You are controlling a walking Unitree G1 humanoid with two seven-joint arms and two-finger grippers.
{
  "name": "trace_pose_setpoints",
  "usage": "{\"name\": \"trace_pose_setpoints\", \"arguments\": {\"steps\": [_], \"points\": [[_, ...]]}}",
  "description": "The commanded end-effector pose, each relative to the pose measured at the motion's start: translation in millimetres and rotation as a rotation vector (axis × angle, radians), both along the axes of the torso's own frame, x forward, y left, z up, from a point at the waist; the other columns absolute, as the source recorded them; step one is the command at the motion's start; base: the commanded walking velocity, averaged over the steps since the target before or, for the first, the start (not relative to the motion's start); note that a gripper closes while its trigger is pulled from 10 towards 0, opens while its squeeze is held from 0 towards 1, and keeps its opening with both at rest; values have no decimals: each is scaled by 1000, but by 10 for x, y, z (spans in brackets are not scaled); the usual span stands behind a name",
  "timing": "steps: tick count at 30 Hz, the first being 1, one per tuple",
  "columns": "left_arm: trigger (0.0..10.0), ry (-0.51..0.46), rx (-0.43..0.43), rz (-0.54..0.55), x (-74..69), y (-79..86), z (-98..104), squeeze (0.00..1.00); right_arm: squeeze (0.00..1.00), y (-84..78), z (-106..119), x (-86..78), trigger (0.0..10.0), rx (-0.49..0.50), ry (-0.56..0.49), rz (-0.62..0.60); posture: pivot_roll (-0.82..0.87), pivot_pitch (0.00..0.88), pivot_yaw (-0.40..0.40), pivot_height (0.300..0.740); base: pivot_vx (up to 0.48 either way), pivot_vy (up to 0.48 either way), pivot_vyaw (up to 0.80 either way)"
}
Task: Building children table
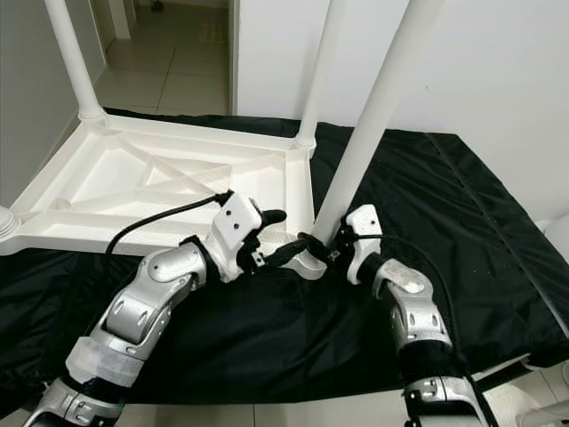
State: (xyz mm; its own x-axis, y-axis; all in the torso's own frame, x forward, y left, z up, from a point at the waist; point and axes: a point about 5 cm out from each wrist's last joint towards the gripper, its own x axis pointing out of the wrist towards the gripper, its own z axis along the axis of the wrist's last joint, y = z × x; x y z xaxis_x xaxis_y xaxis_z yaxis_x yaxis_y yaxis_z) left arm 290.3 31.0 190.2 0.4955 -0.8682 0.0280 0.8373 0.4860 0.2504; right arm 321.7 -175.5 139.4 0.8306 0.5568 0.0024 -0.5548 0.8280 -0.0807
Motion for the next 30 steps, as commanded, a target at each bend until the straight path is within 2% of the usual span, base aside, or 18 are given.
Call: {"name": "trace_pose_setpoints", "arguments": {"steps": [1, 2, 3, 4, 6, 8, 9, 11, 15, 16, 17, 18, 21, 26, 27, 28, 30], "points": [[10000, -13, 5, 11, 19, -31, 10, 0, 0, -123, -36, -14, 10000, -7, 21, -108, -79, 15, -44, 740, 0, 0, 0], [10000, -9, -1, 15, 30, -33, 5, 0, 0, -93, -28, -39, 10000, 20, 23, -189, -84, 16, -46, 740, 0, 0, 0], [10000, -9, -1, 15, 30, -33, 5, 0, 0, -93, -28, -39, 10000, 20, 23, -189, -84, 16, -46, 740, 0, 0, 0], [10000, -5, -1, 20, 36, -21, -20, 0, 0, -33, -34, -80, 10000, 66, 34, -275, -94, 20, -49, 740, 0, 0, 0], [10000, -5, -1, 20, 36, -21, -20, 0, 0, -33, -34, -80, 10000, 66, 34, -275, -94, 20, -49, 740, 0, 0, 0], [10000, 8, 3, 36, 58, 9, -77, 0, 0, 84, -65, -175, 10000, 143, 60, -446, -104, 22, -52, 740, 0, 0, 0], [10000, 8, 3, 36, 58, 9, -77, 0, 0, 84, -65, -175, 10000, 143, 60, -446, -104, 22, -52, 740, 0, 0, 0], [10000, 13, 5, 50, 80, 25, -101, 0, 0, 198, -82, -257, 10000, 172, 53, -601, -102, 17, -48, 740, 0, 0, 0], [10000, 13, 3, 54, 88, 29, -99, 0, 0, 259, -77, -299, 10000, 182, 38, -695, -101, 16, -47, 740, 0, 0, 0], [10000, 12, 3, 59, 101, 39, -102, 0, 0, 348, -113, -315, 10000, 215, 69, -809, -101, 12, -44, 740, 0, 0, 0], [10000, 12, 3, 59, 101, 39, -102, 0, 0, 348, -113, -315, 10000, 215, 69, -809, -101, 12, -44, 740, 0, 0, 0], [10000, 13, 3, 62, 93, 56, -107, 0, 0, 447, -126, -312, 10000, 212, 87, -790, -101, 12, -44, 740, 0, 0, 0], [10000, 16, 1, 64, 89, 62, -113, 0, 0, 456, -104, -324, 10000, 216, 78, -804, -107, 12, -35, 740, 0, 0, 0], [10000, 14, 0, 56, 82, 48, -122, 0, 0, 366, -74, -348, 10000, 197, 53, -828, -112, 0, -34, 740, 0, 0, 0], [10000, 13, 3, 54, 86, 47, -126, 0, 0, 352, -68, -351, 10000, 219, 55, -809, -116, 0, -29, 740, 0, 0, 0], [10000, 7, 5, 39, 68, 46, -130, 0, 1000, 342, -31, -370, 10000, 262, 36, -759, -114, 0, -29, 740, 0, 0, 0], [10000, 7, 5, 39, 68, 46, -130, 0, 1000, 342, -31, -370, 10000, 262, 36, -759, -114, 0, -29, 740, 0, 0, 0]]}}
